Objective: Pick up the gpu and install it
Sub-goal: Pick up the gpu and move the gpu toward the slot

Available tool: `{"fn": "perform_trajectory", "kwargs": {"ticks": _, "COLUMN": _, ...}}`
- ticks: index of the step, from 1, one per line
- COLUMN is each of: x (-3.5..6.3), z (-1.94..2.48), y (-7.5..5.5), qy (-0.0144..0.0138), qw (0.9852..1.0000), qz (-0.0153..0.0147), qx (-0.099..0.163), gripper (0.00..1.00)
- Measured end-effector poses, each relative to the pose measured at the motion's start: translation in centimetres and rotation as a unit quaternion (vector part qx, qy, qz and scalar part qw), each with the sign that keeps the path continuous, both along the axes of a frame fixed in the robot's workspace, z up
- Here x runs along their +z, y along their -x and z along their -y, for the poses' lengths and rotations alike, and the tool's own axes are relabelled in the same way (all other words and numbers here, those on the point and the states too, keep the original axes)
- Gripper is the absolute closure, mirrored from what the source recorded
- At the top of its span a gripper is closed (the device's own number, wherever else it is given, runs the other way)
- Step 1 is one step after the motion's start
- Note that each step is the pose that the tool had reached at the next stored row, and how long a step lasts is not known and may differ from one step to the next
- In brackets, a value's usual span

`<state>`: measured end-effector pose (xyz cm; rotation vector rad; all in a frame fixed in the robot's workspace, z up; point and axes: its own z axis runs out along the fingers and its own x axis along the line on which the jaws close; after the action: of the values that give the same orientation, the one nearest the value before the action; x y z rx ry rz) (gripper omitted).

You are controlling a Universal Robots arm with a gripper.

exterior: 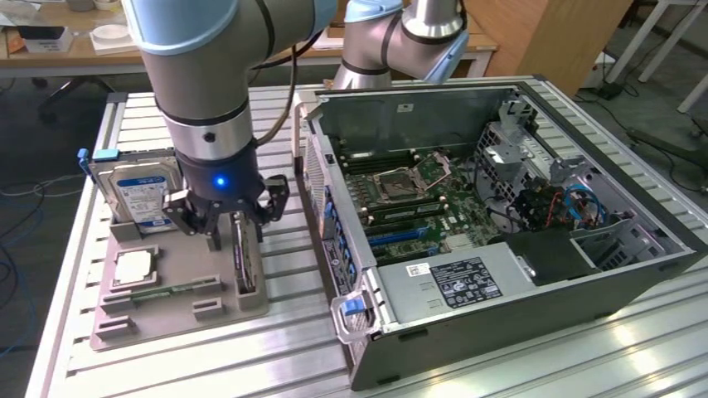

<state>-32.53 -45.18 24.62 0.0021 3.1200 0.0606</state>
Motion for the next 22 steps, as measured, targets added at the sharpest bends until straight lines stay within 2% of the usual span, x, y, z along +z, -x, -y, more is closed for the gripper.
{"fn": "perform_trajectory", "kwargs": {"ticks": 12, "x": -1.76, "z": 0.00, "y": 0.0, "qy": 0.0001, "qw": 1.0000, "qz": 0.0000, "qx": 0.000, "gripper": 0.41}}
{"fn": "perform_trajectory", "kwargs": {"ticks": 19, "x": -1.87, "z": 0.00, "y": 0.0, "qy": 0.0001, "qw": 1.0000, "qz": 0.0000, "qx": 0.000, "gripper": 0.41}}
{"fn": "perform_trajectory", "kwargs": {"ticks": 22, "x": -1.89, "z": -0.19, "y": 0.0, "qy": 0.0005, "qw": 1.0000, "qz": 0.0000, "qx": 0.000, "gripper": 0.41}}
